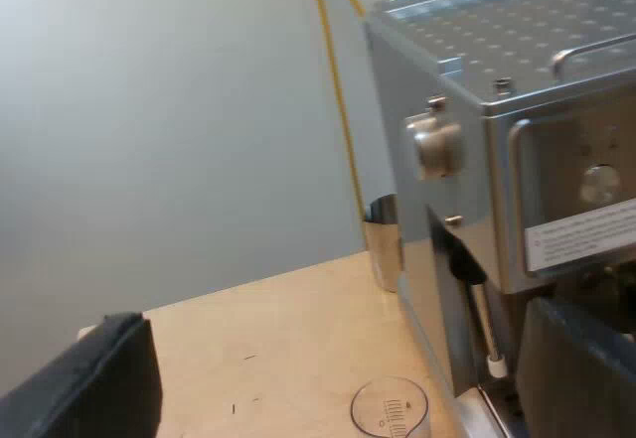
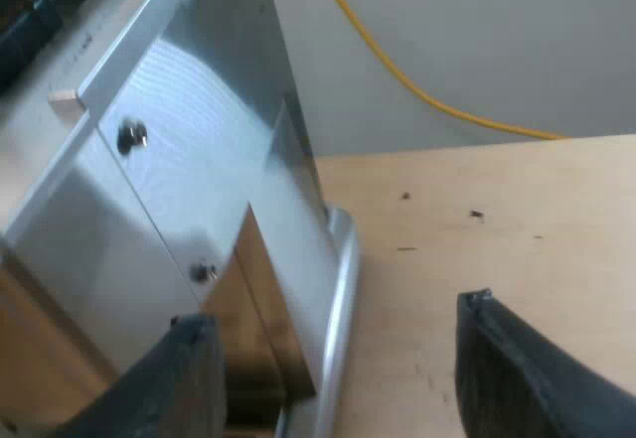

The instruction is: Place mug into machine

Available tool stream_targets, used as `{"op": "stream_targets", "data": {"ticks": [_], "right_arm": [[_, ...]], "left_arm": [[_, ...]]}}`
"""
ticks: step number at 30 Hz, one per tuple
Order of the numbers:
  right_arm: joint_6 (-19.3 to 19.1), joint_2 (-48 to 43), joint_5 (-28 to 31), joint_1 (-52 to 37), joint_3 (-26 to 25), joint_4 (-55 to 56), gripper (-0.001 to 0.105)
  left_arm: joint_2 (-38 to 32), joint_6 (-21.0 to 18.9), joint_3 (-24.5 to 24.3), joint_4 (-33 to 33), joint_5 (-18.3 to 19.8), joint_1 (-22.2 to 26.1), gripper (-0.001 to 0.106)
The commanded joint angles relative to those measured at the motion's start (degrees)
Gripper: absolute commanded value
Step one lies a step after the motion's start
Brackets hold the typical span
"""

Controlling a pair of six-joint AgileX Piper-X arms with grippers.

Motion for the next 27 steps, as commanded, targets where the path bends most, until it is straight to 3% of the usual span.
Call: {"op": "stream_targets", "data": {"ticks": [1, 2, 4, 8, 10, 13, 22, 27], "right_arm": [[-4.46, -2.56, 0.61, -1.55, -0.16, 1.5, 0.052], [-4.62, -2.91, 0.56, -1.83, -0.16, 1.62, 0.052], [-4.62, -4.35, 0.59, -6.35, -0.16, 3.24, 0.052], [-4.32, -4.77, -2.06, -10.86, -0.16, 4.01, 0.052], [-2.61, -5.46, -3.12, -13.18, -0.16, 5.15, 0.052], [-2.61, -6.53, -3.12, -13.88, 0.01, 6.75, 0.052], [-2.79, -17.3, -3.29, -13.31, 5.53, 8.66, 0.052], [-2.79, -25.5, -3.29, -13.31, 8.18, 10.54, 0.052]], "left_arm": [[0.04, -0.22, -0.48, -0.1, 2.48, 5.61, 0.079], [0.04, -0.22, -0.74, 0.17, 2.48, 6.7, 0.079], [0.04, -0.22, -1.98, 3.94, 6.36, 11.79, 0.079], [0.04, -0.22, -3.2, 8.2, 11.69, 16.67, 0.079], [0.04, -2.95, -4.25, 10.62, 12.82, 19.65, 0.079], [-0.29, -5.68, -4.89, 11.68, 12.81, 20.52, 0.079], [-6.11, -5.41, -5.26, 12.89, 14.26, 20.5, 0.079], [-12.56, -5.41, -5.36, 13.18, 18.3, 20.5, 0.079]]}}
